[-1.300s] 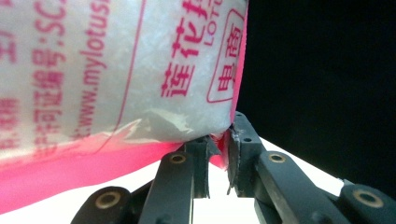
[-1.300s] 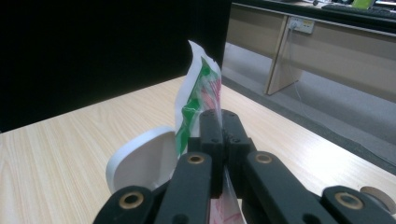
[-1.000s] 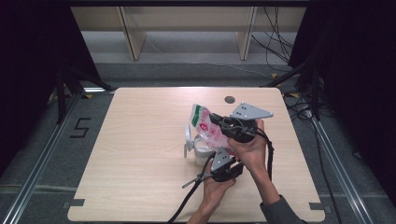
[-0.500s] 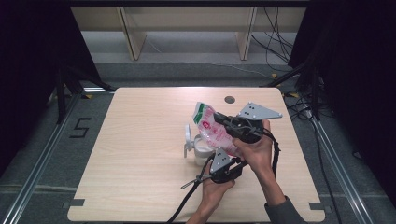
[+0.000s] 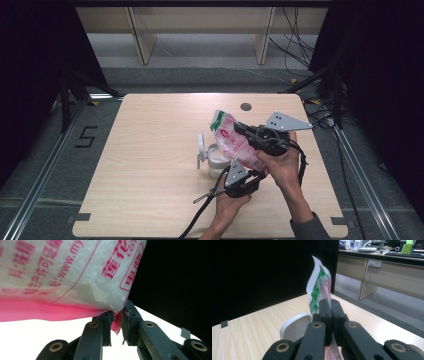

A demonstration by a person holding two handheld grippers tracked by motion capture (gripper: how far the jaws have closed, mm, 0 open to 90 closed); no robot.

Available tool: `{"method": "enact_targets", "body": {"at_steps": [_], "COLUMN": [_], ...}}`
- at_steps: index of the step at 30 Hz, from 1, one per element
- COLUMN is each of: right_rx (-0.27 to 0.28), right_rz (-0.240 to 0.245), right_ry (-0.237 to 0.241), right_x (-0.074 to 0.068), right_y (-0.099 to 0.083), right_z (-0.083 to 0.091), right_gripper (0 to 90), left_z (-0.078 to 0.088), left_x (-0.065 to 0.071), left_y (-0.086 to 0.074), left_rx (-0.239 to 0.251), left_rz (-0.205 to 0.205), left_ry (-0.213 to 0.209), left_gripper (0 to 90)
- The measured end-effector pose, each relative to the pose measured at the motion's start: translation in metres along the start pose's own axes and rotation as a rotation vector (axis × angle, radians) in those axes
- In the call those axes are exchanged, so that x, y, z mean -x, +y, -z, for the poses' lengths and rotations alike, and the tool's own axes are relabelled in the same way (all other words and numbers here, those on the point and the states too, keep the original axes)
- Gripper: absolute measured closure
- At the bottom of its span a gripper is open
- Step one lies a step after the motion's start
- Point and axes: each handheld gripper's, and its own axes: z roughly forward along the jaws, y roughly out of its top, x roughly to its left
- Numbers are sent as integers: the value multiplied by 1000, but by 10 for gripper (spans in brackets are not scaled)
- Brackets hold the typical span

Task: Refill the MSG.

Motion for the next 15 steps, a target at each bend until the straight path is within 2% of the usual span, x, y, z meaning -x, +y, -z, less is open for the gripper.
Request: {"method": "enact_targets", "body": {"at_steps": [2, 5, 6, 7, 8, 10, 12, 15], "right_rx": [-1, 3, 11, 8, 6, 21, 22, 29], "right_rz": [-8, -17, 0, -25, -26, -39, -31, -46], "right_ry": [18, 6, 7, 9, 26, 32, 31, 39], "right_x": [0, 0, 2, 1, 2, 2, 2, 3], "right_y": [-1, -1, -2, -2, -3, -5, -5, -6], "right_z": [1, 3, 3, 4, 4, 7, 11, 15], "right_gripper": [900, 900, 900, 900, 900, 900, 900, 900], "left_z": [1, 1, 2, 2, 2, 2, 2, 3], "left_x": [0, -1, 0, 0, 0, -1, 0, 0], "left_y": [0, -1, -1, -2, -2, -3, -3, -3], "left_rx": [-11, -8, -12, -15, -13, -11, -15, -27], "left_rz": [-11, -6, -7, -8, -2, 0, 12, 3], "left_ry": [3, 0, 3, 2, 2, -11, -10, -6], "left_gripper": [781, 776, 775, 774, 771, 759, 746, 737]}}
